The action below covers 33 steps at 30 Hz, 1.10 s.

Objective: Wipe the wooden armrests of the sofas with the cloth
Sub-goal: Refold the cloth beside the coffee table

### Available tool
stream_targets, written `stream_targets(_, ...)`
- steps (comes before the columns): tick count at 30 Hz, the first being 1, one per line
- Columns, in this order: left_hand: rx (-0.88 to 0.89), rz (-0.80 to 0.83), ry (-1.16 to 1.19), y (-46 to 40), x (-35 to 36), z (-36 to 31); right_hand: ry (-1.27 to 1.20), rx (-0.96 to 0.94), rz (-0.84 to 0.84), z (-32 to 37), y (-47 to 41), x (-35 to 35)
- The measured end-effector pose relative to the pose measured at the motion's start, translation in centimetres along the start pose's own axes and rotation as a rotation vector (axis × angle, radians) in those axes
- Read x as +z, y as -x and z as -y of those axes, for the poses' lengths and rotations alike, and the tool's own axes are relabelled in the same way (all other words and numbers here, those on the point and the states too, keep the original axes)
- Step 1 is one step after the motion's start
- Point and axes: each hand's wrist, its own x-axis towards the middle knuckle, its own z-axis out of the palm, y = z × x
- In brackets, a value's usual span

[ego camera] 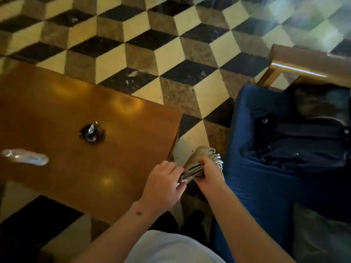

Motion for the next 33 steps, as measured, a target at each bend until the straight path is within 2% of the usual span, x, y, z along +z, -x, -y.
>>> stream_targets(6,-0.363,0.014,0.008,0.4,0.8,2.4,0.662,-0.090,0.007,0.4,-4.5,5.6)
stream_targets(12,-0.683,0.176,0.065,-1.2,1.2,6.5,0.912,-0.141,0.092,0.0,-6.8,10.8)
stream_targets(15,-0.802,0.171,0.115,-1.6,2.1,9.3,1.060,-0.145,0.091,-0.6,-9.0,13.1)
stream_targets(21,-1.122,0.090,0.217,-2.0,7.6,13.6,1.245,-0.002,0.105,-1.7,-15.7,15.9)
stream_targets(25,-1.344,0.024,0.307,-3.1,14.0,15.8,1.339,0.159,-0.009,-2.8,-22.4,18.0)
stream_targets(28,-1.521,-0.070,0.356,-3.3,17.8,16.4,1.390,0.193,-0.077,-3.7,-25.5,18.3)
stream_targets(33,-1.575,-0.099,0.398,-2.8,21.0,17.1,1.408,0.223,-0.105,-4.8,-28.5,17.2)
